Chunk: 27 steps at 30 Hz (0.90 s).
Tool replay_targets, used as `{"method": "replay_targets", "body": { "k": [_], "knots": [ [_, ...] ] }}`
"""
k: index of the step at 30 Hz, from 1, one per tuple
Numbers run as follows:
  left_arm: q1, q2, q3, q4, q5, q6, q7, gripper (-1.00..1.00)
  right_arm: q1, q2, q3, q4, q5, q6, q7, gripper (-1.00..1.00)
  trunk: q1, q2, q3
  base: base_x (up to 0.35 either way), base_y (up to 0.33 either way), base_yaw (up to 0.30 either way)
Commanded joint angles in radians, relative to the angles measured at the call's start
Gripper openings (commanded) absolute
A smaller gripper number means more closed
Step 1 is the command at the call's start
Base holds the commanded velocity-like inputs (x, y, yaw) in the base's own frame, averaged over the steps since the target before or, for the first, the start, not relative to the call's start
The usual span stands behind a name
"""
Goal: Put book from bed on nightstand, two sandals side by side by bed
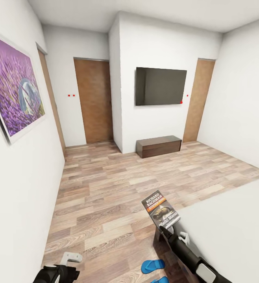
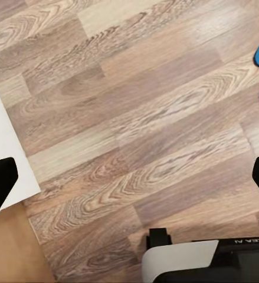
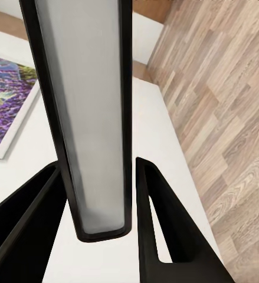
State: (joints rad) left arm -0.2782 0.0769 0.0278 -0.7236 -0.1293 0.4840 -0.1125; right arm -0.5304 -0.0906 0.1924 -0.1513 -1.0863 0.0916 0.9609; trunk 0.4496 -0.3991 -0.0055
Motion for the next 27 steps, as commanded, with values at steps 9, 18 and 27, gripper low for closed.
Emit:
{"method": "replay_targets", "body": {
  "k": [9, 18, 27],
  "knots": [
    [-0.005, -0.002, 0.001, 0.028, -0.011, -0.037, -0.007, 1.00, 0.000, -0.002, 0.006, -0.001, -0.011, 0.010, 0.006, -1.00, 0.000, -0.001, -0.001, 0.000, 0.000, 0.011],
    [-0.006, -0.002, 0.001, 0.033, -0.012, -0.047, -0.008, 1.00, 0.002, -0.010, 0.006, 0.003, -0.013, 0.010, 0.009, -1.00, 0.000, -0.001, -0.001, 0.000, 0.000, 0.001],
    [-0.006, -0.002, 0.001, 0.033, -0.012, -0.048, -0.007, 1.00, 0.003, -0.011, 0.005, 0.006, -0.014, 0.009, 0.009, -1.00, 0.000, -0.001, 0.001, 0.000, 0.000, 0.000]
  ]
}}
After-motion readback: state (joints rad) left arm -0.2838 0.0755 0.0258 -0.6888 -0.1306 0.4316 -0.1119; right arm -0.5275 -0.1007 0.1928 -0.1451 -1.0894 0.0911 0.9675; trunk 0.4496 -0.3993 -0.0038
